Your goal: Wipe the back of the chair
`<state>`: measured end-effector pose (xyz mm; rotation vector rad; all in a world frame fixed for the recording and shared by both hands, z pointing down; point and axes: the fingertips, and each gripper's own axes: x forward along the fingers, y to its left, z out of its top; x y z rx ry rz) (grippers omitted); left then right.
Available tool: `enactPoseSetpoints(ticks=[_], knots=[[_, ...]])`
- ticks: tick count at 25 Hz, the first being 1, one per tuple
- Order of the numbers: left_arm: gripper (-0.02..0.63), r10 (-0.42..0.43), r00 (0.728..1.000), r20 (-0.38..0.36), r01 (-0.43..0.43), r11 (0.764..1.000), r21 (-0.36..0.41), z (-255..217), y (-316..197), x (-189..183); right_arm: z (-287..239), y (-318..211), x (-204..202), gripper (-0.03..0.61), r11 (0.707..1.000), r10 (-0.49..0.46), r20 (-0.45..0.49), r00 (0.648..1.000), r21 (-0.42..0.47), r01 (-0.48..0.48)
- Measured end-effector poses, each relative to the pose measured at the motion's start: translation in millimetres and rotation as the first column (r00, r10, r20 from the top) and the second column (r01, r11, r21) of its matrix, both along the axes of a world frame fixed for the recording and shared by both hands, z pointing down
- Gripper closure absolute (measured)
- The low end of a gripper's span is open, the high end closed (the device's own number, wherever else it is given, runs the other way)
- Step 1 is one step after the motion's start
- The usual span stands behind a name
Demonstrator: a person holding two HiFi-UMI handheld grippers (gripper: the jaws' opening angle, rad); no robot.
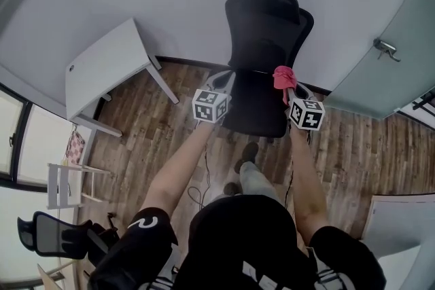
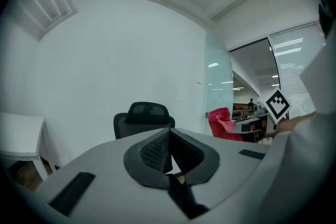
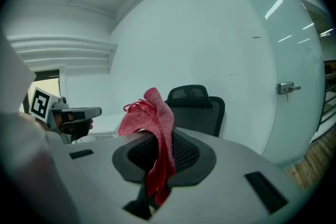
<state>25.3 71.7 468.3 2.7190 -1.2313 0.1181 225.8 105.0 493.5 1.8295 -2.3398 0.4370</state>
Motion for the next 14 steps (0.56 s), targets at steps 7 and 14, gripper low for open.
enactPoseSetpoints(ticks=[7, 14], knots=[[0.588, 0.021, 1.000, 0.018, -0.021, 1.000, 0.011, -2.3, 23.2, 15.0, -11.7, 17.3, 2.4, 0.512, 0.998, -0.023, 0.013, 1.000, 0.056, 0.023], [0.588, 0.033, 0.999, 0.017, -0.033, 0.999, 0.009, 1.3, 43.0, 22.8, -18.4, 35.7, -1.7, 0.512, 0.995, -0.053, -0.022, 0.998, 0.080, 0.054]])
